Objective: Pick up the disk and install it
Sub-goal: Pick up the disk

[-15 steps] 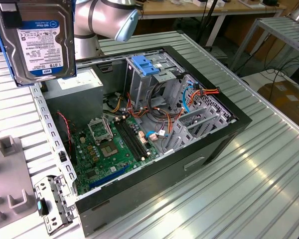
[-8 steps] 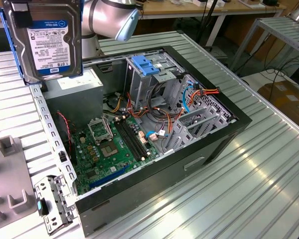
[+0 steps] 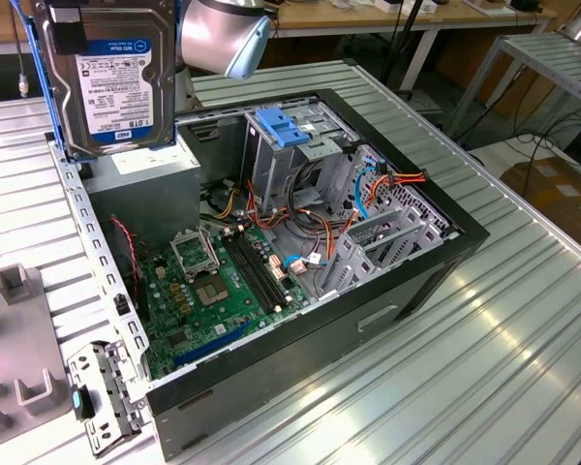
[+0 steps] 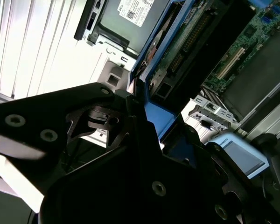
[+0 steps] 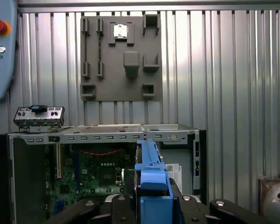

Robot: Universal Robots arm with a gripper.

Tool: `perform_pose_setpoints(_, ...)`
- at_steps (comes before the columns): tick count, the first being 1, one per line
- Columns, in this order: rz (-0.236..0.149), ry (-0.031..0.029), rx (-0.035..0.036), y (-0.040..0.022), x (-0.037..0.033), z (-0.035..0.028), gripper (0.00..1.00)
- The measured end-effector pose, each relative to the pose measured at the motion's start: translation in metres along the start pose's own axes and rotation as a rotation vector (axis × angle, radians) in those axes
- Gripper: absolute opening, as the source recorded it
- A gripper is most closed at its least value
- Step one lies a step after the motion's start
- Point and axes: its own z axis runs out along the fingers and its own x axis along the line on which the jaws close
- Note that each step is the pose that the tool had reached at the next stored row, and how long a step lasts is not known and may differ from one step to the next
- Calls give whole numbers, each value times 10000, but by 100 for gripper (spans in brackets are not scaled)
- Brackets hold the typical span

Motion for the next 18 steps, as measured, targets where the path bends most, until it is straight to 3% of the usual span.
perform_pose_setpoints(6,0,1,-2,-50,68,1,37)
perform_pose_setpoints(18,0,7,-1,-327,119,13,37)
